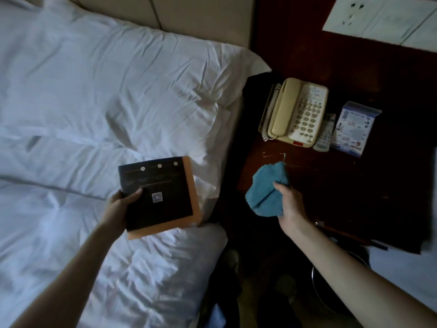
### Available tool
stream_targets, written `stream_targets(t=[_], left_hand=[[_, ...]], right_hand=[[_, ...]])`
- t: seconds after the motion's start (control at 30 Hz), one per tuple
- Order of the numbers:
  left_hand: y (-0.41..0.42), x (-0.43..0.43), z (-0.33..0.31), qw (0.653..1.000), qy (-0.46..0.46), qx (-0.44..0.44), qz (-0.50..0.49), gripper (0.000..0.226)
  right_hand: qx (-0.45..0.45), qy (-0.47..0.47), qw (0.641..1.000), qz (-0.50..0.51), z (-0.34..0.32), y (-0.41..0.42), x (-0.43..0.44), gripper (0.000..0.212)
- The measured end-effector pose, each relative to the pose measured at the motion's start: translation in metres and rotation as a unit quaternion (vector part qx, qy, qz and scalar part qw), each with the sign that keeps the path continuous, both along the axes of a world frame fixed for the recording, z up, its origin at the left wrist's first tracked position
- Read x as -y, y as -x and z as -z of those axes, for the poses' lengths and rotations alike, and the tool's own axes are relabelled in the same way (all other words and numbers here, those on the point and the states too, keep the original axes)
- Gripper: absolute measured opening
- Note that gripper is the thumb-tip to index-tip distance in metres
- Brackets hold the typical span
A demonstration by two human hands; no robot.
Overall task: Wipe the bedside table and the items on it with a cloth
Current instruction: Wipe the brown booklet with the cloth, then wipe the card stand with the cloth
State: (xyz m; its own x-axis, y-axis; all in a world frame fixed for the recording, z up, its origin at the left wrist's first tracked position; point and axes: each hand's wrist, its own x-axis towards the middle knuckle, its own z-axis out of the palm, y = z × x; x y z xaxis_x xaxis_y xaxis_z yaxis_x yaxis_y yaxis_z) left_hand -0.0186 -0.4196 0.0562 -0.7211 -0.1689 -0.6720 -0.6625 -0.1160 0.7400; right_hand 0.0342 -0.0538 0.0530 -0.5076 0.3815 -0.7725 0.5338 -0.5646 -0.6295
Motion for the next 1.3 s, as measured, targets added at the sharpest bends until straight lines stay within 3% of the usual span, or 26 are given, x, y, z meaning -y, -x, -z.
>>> stream_targets(t=[0.17, 0.3, 0.4, 0.57, 0.8, 1.03, 1.3], left_hand=[[0.017, 0.033, 0.015, 0.972, 0.226, -0.044, 0.038, 0.034], [0.024, 0.031, 0.026, 0.898, 0.428, -0.06, 0.084, 0.051], [0.022, 0.021, 0.027, 0.863, 0.488, -0.083, 0.1, 0.051], [0.019, -0.005, 0.022, 0.843, 0.474, -0.196, 0.161, 0.04], [0.013, -0.083, 0.003, 0.855, 0.369, -0.28, 0.231, 0.026], [0.0, -0.194, 0.013, 0.887, 0.248, -0.242, 0.306, 0.026], [-0.014, -0.326, 0.035, 0.871, 0.188, -0.222, 0.396, 0.02]], right_hand=[[0.007, -0.034, 0.999, 0.025, 0.006, -0.002, 0.022, 0.016], [0.005, -0.042, 0.999, 0.024, 0.007, -0.001, 0.031, 0.021], [0.003, -0.036, 0.999, 0.015, 0.007, 0.002, 0.033, 0.02], [-0.005, -0.022, 1.0, 0.006, 0.005, 0.004, 0.031, 0.023], [-0.013, 0.0, 1.0, 0.016, -0.001, -0.007, 0.007, 0.02], [-0.007, -0.021, 0.995, 0.093, -0.002, -0.042, -0.065, 0.004], [-0.008, -0.044, 0.984, 0.17, -0.001, -0.085, -0.159, 0.01]])
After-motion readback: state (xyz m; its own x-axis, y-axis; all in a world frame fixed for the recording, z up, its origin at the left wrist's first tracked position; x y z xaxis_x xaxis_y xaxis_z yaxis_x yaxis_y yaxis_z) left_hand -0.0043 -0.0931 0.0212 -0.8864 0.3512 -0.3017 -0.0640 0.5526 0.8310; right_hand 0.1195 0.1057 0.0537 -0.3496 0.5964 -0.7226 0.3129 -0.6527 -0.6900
